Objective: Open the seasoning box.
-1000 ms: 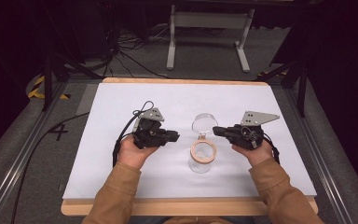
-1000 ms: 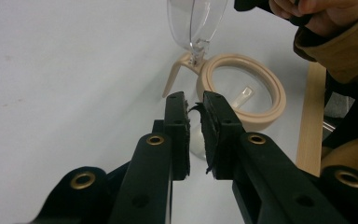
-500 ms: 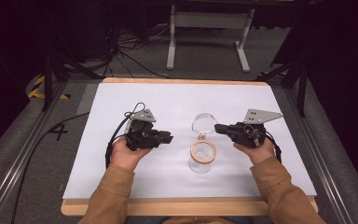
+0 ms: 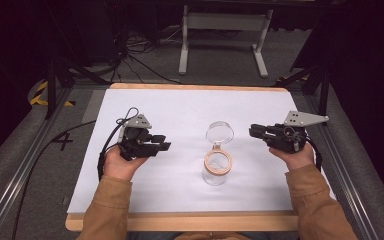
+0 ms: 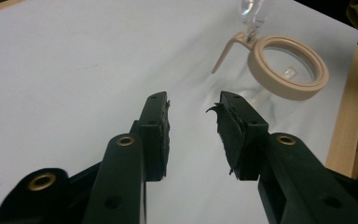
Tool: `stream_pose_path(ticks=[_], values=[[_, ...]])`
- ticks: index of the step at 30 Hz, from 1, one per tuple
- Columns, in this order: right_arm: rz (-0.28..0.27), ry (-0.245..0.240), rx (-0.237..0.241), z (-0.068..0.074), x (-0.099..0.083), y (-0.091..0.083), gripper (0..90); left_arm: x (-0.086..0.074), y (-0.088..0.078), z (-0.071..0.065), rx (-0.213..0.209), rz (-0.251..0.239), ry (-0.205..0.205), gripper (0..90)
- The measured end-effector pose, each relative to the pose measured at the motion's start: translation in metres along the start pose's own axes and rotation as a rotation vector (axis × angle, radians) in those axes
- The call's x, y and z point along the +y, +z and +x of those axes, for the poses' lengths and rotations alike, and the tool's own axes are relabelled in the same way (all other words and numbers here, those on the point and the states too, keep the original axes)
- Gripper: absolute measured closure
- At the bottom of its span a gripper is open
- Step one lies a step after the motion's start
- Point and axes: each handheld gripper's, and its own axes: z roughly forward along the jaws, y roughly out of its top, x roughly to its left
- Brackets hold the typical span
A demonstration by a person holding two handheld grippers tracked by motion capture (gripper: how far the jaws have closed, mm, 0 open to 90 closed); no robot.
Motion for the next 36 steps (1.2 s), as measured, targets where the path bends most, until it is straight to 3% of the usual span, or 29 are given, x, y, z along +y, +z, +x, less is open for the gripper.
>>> stream_pose_path(ticks=[4,6,11,12,14,16,17,23,30,36], values=[[0.021,0.019,-0.049,-0.010,-0.004,-0.007,69.8,-0.003,-0.003,0.007,0.030,0.000,-0.035,61.6],[0.030,0.034,-0.061,-0.015,-0.007,-0.010,68.4,-0.004,-0.003,0.011,0.037,0.007,-0.030,60.7],[0.053,0.060,-0.080,-0.030,-0.017,-0.016,63.2,-0.011,-0.001,0.022,0.022,0.014,-0.052,57.8],[0.059,0.064,-0.089,-0.032,-0.019,-0.017,61.9,-0.012,0.000,0.026,0.027,0.012,-0.037,57.6],[0.069,0.075,-0.109,-0.037,-0.023,-0.018,60.9,-0.015,0.001,0.029,0.031,0.016,-0.077,57.4],[0.084,0.094,-0.124,-0.042,-0.029,-0.018,59.6,-0.017,0.004,0.033,0.036,0.019,-0.086,57.4],[0.093,0.102,-0.137,-0.045,-0.032,-0.018,59.4,-0.018,0.005,0.035,0.036,0.023,-0.076,57.4],[0.141,0.128,-0.165,-0.055,-0.046,-0.015,56.9,-0.026,0.015,0.043,0.058,0.066,-0.113,57.4],[0.198,0.158,-0.190,-0.067,-0.063,-0.006,54.1,-0.030,0.022,0.047,0.067,0.101,-0.113,56.5],[0.271,0.206,-0.170,-0.075,-0.076,0.004,53.0,-0.033,0.027,0.048,0.062,0.115,-0.128,56.3]])
